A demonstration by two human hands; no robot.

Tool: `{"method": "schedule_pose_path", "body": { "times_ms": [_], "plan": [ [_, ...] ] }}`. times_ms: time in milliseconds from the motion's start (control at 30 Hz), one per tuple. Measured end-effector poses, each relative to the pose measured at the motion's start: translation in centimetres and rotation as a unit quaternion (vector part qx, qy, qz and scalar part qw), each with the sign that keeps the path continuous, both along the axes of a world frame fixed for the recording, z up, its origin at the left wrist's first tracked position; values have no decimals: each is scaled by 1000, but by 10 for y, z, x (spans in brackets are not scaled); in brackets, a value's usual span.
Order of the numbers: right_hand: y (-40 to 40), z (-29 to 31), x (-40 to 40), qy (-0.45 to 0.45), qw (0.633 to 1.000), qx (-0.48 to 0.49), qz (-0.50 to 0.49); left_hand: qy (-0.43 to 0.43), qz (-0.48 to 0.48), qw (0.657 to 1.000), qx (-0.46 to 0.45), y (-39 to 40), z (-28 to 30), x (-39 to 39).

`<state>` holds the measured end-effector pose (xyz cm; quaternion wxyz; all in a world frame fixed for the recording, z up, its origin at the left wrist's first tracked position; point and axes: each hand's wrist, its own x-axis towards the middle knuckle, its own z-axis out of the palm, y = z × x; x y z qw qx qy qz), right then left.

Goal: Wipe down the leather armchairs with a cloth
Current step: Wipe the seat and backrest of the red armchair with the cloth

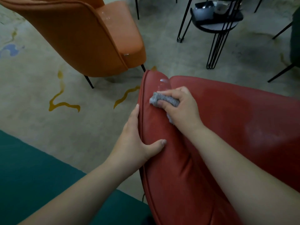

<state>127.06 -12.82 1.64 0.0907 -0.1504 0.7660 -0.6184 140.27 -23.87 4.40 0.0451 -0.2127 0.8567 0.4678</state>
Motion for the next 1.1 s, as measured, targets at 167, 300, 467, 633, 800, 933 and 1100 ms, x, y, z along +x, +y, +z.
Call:
{"method": "schedule_pose_path", "body": {
  "times_ms": [167,300,467,633,800,933,1100],
  "plan": [
    [1,-9,-8,31,999,-20,0,-1,-5,1000,-11,-12,-1,-25],
    [10,-19,-2,29,999,-44,12,-9,-8,1000,-19,-21,-1,-45],
    [-26,-17,-56,-29,996,-40,-69,-13,-12,999,-43,-29,-4,-68],
    [-7,-20,-35,-16,998,-11,-60,-14,-21,998,-56,-34,-4,-87],
    [-7,-26,-28,15,998,-57,-30,-14,-29,997,-66,-35,-4,-97],
    [-29,-35,-74,-34,997,-24,-68,-12,-29,997,-68,-36,-8,-97],
    [-25,-42,-82,-87,988,-37,-124,-1,-27,998,-56,-36,-11,-97]
  ]
}}
